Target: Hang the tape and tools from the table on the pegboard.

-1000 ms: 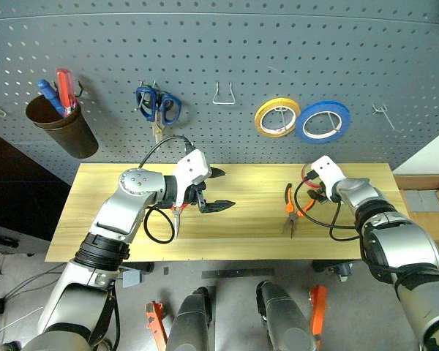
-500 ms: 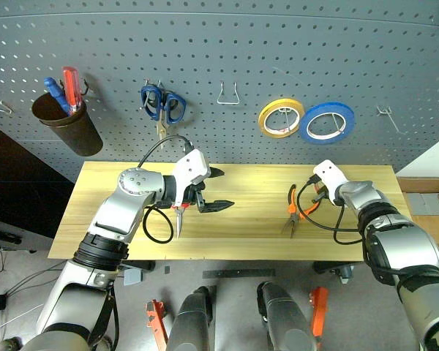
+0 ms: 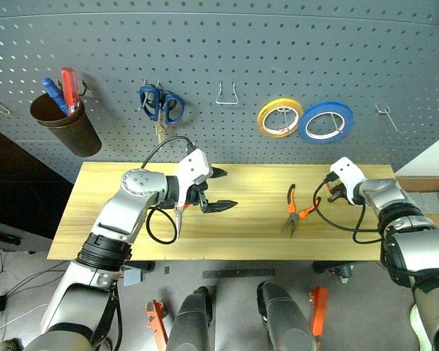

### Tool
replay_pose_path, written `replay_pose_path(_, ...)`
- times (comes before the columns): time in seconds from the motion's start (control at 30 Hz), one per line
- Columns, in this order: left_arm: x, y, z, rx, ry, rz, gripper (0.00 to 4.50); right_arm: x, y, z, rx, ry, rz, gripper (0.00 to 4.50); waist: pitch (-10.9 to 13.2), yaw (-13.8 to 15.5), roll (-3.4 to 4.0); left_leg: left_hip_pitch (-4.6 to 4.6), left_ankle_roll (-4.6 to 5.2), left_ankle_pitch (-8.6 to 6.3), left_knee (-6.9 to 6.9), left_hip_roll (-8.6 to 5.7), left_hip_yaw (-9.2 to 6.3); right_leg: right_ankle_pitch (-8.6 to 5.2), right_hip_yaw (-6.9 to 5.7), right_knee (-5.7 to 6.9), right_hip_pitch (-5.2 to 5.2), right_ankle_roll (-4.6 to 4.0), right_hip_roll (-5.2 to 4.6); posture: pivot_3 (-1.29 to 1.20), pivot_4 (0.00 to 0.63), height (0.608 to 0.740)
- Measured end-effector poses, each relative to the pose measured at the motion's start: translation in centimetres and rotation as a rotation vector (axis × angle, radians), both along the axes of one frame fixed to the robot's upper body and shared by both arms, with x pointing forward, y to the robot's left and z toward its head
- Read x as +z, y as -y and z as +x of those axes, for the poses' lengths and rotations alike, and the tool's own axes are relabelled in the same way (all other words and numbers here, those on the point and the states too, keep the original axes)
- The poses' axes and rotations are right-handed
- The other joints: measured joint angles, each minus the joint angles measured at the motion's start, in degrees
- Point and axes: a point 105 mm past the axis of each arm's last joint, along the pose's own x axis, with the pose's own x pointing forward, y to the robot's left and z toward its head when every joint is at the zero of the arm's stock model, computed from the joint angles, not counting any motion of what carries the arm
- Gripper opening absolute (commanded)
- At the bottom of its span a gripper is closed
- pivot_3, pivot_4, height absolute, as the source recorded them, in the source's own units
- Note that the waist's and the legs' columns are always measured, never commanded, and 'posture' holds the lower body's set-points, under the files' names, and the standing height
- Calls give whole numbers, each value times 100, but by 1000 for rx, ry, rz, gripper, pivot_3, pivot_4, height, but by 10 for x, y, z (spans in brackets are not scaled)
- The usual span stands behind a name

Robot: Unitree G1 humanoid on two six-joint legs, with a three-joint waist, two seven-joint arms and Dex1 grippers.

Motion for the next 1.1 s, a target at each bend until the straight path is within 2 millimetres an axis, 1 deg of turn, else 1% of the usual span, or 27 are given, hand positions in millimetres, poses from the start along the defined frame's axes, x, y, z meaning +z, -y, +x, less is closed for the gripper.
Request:
replay_pose_path(0.1, 4, 6, -3, -7, 3, -36, 4459, 5, 3, -4, 1, 39, 73, 36, 0, 9, 0, -2, 0, 0, 0, -1, 0, 0, 0, -4, 2, 0, -2, -104, 297, 740)
replay_pose_path(0.17, 6, 8, -5, -7, 8, -48, 4459, 5, 9, -13, -4, 66, 96, 36, 0, 33, 0, -3, 1, -1, 1, -1, -6, 0, -5, -4, 3, 1, -3, -106, 297, 740)
replay_pose_path(0.23, 5, 10, -7, 0, -4, -63, 4459, 1, 13, -29, -18, 84, 112, 36, -1, 56, 1, -12, 1, -1, 1, -2, -15, -1, -10, -5, 1, 1, -4, -111, 299, 740)
replay_pose_path(0.3, 5, 12, -9, 6, -13, -87, 4459, -6, 9, -53, -35, 88, 125, 36, 0, 52, 3, -17, 1, -1, 6, -2, -20, -1, -10, -4, -2, 1, -5, -123, 302, 740)
replay_pose_path(0.33, 6, 13, -10, 4, -14, -96, 4459, -6, 5, -65, -44, 103, 127, 36, 0, 48, 4, -19, 1, -1, 5, -2, -22, -1, -11, -3, -3, 2, -5, -136, 303, 740)
replay_pose_path(0.37, 6, 12, -10, 7, -15, -104, 4459, -5, -3, -78, -51, 120, 134, 36, -1, 47, 4, -18, 1, -1, 8, 0, -25, -1, -12, -1, -2, 2, -3, -144, 307, 740)
replay_pose_path(0.43, 7, 13, -11, 15, -17, -114, 4459, 1, -20, -97, -60, 166, 139, 36, -2, -3, 9, -10, 1, -1, 10, 1, -30, -1, -1, 6, -2, 3, 0, -159, 307, 740)
replay_pose_path(0.47, 9, 14, -11, 14, -14, -123, 4459, 7, -31, -106, -58, 199, 143, 36, -2, -24, 9, -3, 1, -1, 10, 3, -29, 2, 6, 6, 0, 8, 5, -164, 308, 740)
replay_pose_path(0.5, 10, 16, -12, 10, -11, -128, 4459, 12, -38, -108, -58, 221, 147, 36, -2, -47, 9, -1, 0, 1, 11, 3, -28, 7, 8, 5, 2, 14, 8, -164, 308, 740)
replay_pose_path(0.63, 15, 27, -12, 4, -3, -187, 4459, 53, -62, -114, -109, 415, 186, 36, -2, -65, 9, 6, 4, 29, 16, 4, -16, 12, 8, 1, 12, 41, 16, -190, 312, 740)
replay_pose_path(0.73, 21, 33, -12, -5, 17, -215, 4459, 79, -77, -119, -115, 548, 179, 36, -3, -78, 8, 6, 3, 31, 15, 6, -13, 14, 11, 0, 11, 41, 18, -205, 313, 740)
replay_pose_path(0.8, 25, 36, -12, -8, 38, -229, 4459, 98, -92, -123, -101, 650, 159, 36, -2, -108, 8, 4, 3, 31, 11, 6, -12, 27, 11, -2, 8, 18, 19, -205, 313, 740)
replay_pose_path(0.87, 30, 40, -11, -13, 51, -245, 4459, 118, -108, -127, -63, 752, 141, 36, -2, -126, 8, 2, 3, 31, 8, 5, -12, 28, 10, -4, 6, 17, 18, -215, 310, 740)
replay_pose_path(0.9, 32, 41, -11, -17, 58, -248, 4459, 127, -113, -128, -51, 794, 135, 36, -2, -131, 8, 2, 3, 30, 7, 4, -13, 28, 10, -5, 5, 17, 18, -215, 310, 740)
replay_pose_path(1.0, 39, 46, -12, -34, 82, -266, 4459, 156, -117, -125, -44, 920, 96, 36, -2, -140, 8, 1, 3, 30, 8, 4, -13, 29, 8, -5, 6, 16, 17, -211, 305, 740)
replay_pose_path(1.07, 43, 49, -12, -44, 93, -274, 4459, 173, -111, -122, -56, 987, 70, 36, -3, -138, 7, 1, 3, 31, 8, 4, -14, 29, 7, -5, 8, 16, 17, -207, 302, 740)
replay_pose_path(1.1, 45, 50, -12, -48, 97, -277, 4459, 177, -106, -120, -70, 1000, 59, 36, -4, -132, 6, 1, 3, 30, 8, 4, -16, 29, 4, -6, 8, 16, 17, -207, 302, 740)
